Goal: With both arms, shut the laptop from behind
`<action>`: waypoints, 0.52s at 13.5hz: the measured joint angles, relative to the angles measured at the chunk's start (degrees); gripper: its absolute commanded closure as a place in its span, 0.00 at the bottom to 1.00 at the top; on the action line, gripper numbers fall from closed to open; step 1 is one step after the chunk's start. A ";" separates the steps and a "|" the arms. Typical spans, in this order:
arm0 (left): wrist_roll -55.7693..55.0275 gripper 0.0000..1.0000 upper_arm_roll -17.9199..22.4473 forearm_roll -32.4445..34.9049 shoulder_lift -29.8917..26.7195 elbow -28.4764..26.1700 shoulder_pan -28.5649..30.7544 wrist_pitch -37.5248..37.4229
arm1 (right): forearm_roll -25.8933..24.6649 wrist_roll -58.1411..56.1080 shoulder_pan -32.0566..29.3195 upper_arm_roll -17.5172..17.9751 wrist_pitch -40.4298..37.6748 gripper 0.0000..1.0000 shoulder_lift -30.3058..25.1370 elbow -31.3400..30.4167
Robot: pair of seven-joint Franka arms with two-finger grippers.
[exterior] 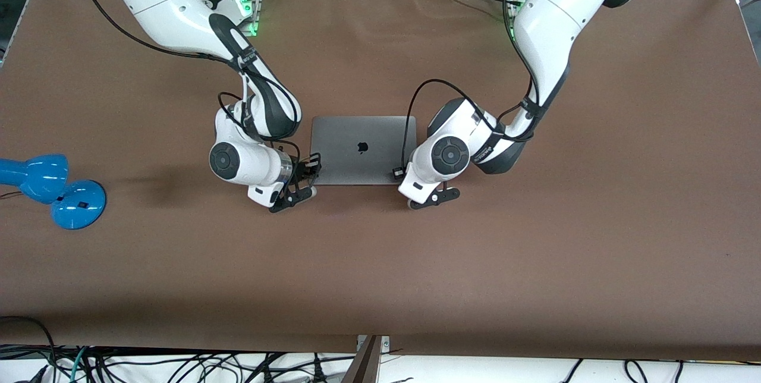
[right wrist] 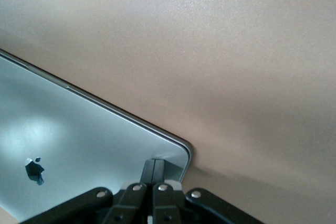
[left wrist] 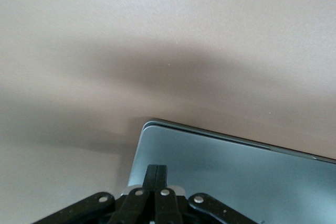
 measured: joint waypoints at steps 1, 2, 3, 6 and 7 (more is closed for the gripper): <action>0.00 0.91 0.00 0.00 -0.83 0.19 0.14 -1.21 | 0.00 0.03 0.00 0.00 0.00 0.95 0.00 0.11; 0.00 0.76 0.00 0.00 -1.78 0.29 0.19 -2.41 | 0.03 0.30 0.00 0.00 0.00 0.78 0.00 0.21; 0.00 0.61 -0.03 0.00 -2.91 0.33 0.18 -4.00 | 0.09 1.01 0.00 0.00 -0.06 0.70 0.00 0.30; 0.44 0.00 -0.04 0.01 -7.21 0.41 0.32 -11.27 | 0.14 5.53 -0.02 0.00 -2.87 0.33 -0.08 2.07; 0.94 0.00 -0.04 0.02 -8.96 0.37 0.45 -13.09 | 0.14 7.28 -0.06 0.00 -5.34 0.32 -0.29 3.45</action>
